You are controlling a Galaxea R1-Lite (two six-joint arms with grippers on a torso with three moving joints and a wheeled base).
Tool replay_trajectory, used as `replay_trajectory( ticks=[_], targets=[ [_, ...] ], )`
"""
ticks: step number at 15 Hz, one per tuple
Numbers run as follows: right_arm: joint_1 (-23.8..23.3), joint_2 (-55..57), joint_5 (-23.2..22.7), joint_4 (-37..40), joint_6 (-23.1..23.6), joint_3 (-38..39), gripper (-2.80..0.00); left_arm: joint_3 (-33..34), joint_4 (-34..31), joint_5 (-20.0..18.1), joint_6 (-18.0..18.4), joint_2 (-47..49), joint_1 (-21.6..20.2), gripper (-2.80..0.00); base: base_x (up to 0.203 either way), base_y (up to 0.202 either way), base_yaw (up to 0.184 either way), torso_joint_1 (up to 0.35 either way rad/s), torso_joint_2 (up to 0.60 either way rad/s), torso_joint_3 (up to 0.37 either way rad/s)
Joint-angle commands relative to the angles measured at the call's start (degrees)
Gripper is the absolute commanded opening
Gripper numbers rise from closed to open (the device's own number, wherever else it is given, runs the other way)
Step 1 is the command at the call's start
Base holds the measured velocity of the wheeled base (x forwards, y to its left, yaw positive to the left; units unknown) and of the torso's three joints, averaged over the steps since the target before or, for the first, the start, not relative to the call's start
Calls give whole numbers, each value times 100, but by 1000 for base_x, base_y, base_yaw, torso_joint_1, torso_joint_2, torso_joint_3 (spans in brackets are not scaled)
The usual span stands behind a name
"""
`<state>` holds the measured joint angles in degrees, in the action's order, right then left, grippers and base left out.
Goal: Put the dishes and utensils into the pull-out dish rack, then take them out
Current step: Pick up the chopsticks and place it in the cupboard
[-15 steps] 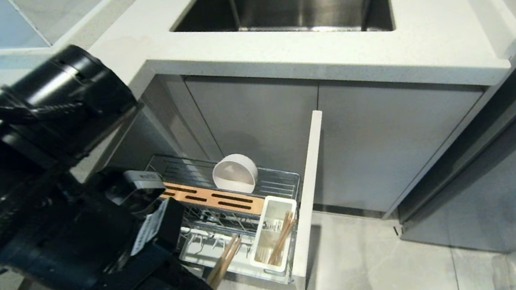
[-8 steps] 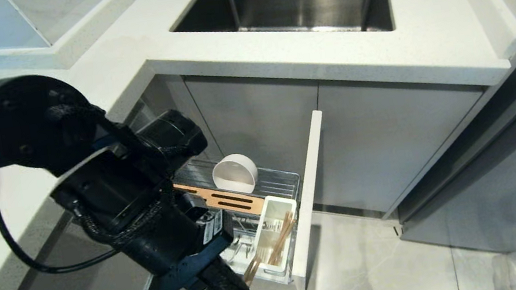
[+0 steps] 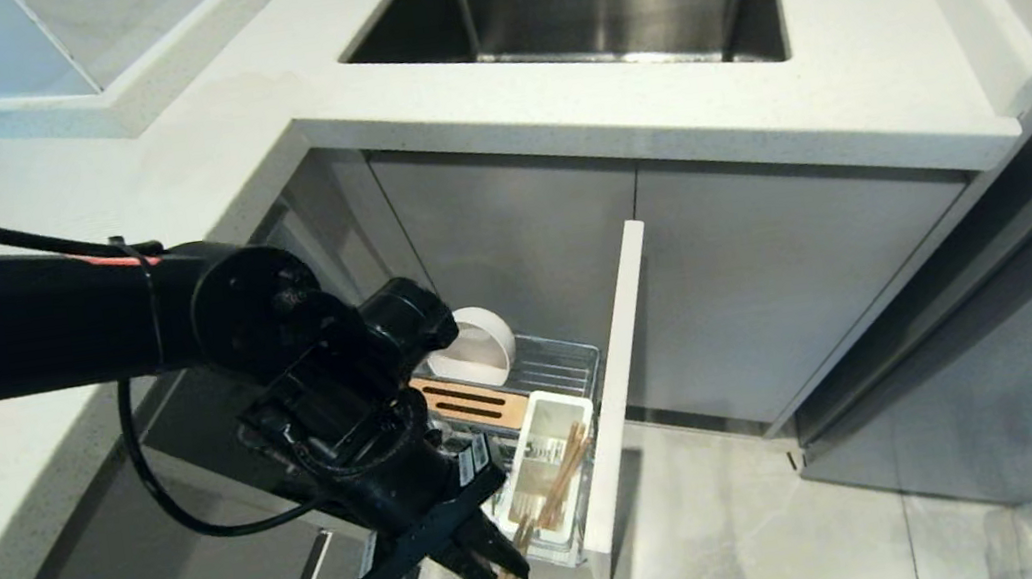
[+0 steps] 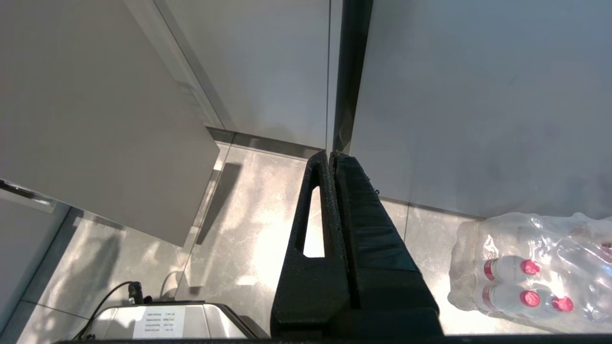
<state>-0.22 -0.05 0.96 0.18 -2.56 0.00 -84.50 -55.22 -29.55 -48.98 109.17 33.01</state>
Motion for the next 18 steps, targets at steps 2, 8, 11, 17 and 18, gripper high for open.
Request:
replay_trajectory(
  ticks=[2, 8, 11, 17, 18],
  targets=[
    [3, 5, 0, -1, -3, 9, -280, 257, 422, -23, -39, 198, -13, -280, 0, 0, 0, 0, 0, 0],
    [3, 5, 0, -1, -6, 9, -280, 624, 1348, 7, -24, 365, -223, -280, 0, 0, 0, 0, 0, 0],
    [-4, 5, 0, -1, -7, 9, -280, 676, 1593, -7, -24, 442, -348, -280, 0, 0, 0, 0, 0, 0],
    [-4, 5, 0, -1, 1, 9, -280, 672, 1795, -42, -41, 717, -482, -280, 0, 0, 0, 0, 0, 0],
    [1, 5, 0, -1, 1, 9, -280, 672, 1804, -45, -38, 782, -506, -280, 0, 0, 0, 0, 0, 0]
  ],
)
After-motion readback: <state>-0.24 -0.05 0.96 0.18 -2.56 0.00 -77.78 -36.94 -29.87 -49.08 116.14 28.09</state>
